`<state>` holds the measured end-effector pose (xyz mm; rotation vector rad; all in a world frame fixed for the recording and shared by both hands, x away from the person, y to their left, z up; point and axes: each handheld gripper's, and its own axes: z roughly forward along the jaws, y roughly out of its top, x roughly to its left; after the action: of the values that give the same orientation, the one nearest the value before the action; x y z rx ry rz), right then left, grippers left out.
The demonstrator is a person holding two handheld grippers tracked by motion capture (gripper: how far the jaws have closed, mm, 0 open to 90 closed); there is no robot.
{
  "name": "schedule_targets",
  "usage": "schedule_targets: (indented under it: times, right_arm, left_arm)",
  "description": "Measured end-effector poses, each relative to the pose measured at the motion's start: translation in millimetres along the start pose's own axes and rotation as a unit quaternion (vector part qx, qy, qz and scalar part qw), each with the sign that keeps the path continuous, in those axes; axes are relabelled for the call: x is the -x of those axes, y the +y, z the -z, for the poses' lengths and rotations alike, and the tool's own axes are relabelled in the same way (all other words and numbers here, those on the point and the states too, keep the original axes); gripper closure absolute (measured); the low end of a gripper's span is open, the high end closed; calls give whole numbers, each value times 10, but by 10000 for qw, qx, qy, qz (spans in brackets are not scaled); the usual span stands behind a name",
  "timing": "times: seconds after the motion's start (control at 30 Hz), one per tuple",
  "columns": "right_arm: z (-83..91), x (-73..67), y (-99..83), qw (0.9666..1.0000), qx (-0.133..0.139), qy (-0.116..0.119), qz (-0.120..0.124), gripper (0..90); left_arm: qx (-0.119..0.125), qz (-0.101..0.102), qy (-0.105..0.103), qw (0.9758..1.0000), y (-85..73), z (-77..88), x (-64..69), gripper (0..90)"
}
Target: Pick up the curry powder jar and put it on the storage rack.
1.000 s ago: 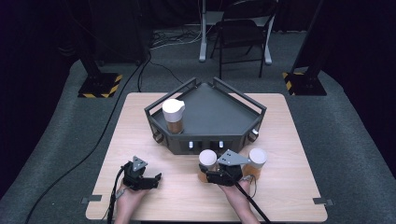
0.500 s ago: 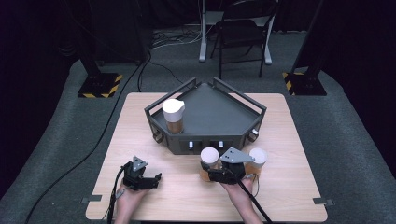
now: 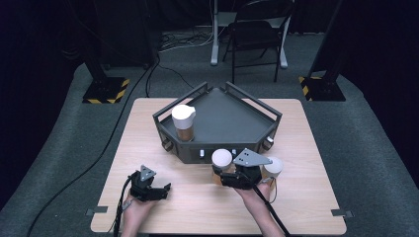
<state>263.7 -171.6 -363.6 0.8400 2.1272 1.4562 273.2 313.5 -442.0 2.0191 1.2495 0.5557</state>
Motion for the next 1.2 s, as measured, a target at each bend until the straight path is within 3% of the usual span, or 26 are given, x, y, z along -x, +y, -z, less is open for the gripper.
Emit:
schedule_targets:
  times: [1.2]
  right_arm:
    - [10, 158, 513, 9999, 106, -27, -93, 334]
  left_arm:
    - [0, 2, -2, 10000, 0, 0, -1, 85]
